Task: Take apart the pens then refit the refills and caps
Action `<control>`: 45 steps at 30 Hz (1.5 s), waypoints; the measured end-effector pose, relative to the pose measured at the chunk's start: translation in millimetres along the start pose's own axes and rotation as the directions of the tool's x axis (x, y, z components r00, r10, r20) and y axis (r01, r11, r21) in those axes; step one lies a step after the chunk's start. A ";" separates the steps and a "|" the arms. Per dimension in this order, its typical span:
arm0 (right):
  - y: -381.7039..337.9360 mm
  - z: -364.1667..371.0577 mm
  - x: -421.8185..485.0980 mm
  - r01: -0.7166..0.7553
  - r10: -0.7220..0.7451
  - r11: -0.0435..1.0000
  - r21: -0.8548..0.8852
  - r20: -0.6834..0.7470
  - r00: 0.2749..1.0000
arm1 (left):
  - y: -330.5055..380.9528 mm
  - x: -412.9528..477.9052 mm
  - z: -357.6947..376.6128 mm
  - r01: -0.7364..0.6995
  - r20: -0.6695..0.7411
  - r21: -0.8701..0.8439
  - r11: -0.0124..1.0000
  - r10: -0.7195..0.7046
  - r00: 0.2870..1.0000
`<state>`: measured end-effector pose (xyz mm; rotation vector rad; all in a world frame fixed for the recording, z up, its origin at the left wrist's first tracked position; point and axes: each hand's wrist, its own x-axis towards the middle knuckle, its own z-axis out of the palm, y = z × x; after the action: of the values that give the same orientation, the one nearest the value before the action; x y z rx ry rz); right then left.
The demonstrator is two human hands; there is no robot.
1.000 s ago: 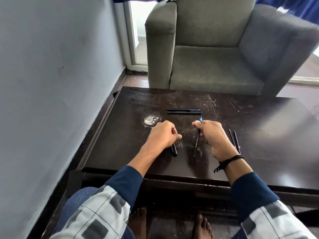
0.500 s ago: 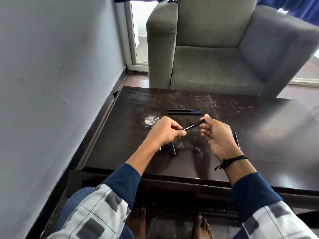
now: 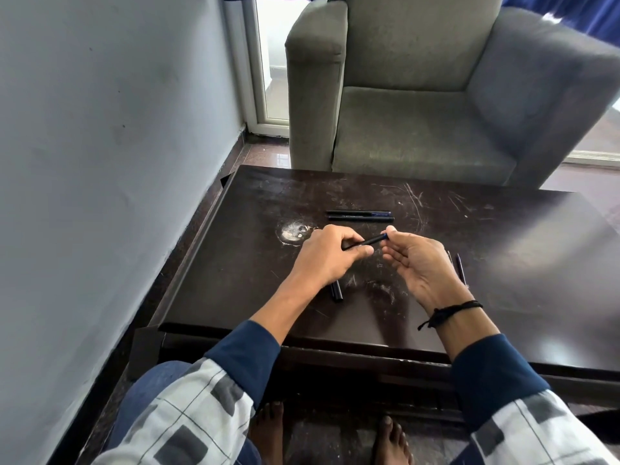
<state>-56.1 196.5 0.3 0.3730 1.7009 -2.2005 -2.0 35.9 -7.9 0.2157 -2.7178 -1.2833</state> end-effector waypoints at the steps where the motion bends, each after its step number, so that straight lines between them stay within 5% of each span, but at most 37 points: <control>1: 0.4 0.2 -0.7 -0.006 0.006 1.000 -0.007 0.007 1.000 | 0.6 -1.1 1.8 -0.007 -0.010 0.023 1.000 0.008 1.000; 11: 3.8 2.6 -4.6 0.006 -0.005 1.000 -0.027 0.024 1.000 | 1.6 -0.7 3.7 0.032 -0.003 0.051 0.998 -0.032 0.999; 33: 9.0 9.6 -9.9 0.062 -0.064 0.998 0.029 0.060 0.996 | -1.7 2.8 -9.3 0.212 0.156 -0.348 0.913 -0.166 0.974; 45: 0.9 2.7 -5.8 0.007 0.007 0.991 -0.137 0.104 0.995 | -7.7 8.2 -20.3 0.061 0.089 -0.151 0.987 -0.048 0.995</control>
<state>-50.4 194.2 2.5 0.2198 1.7824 -2.0509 -5.9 14.2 -0.6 0.2257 -2.6827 -1.5426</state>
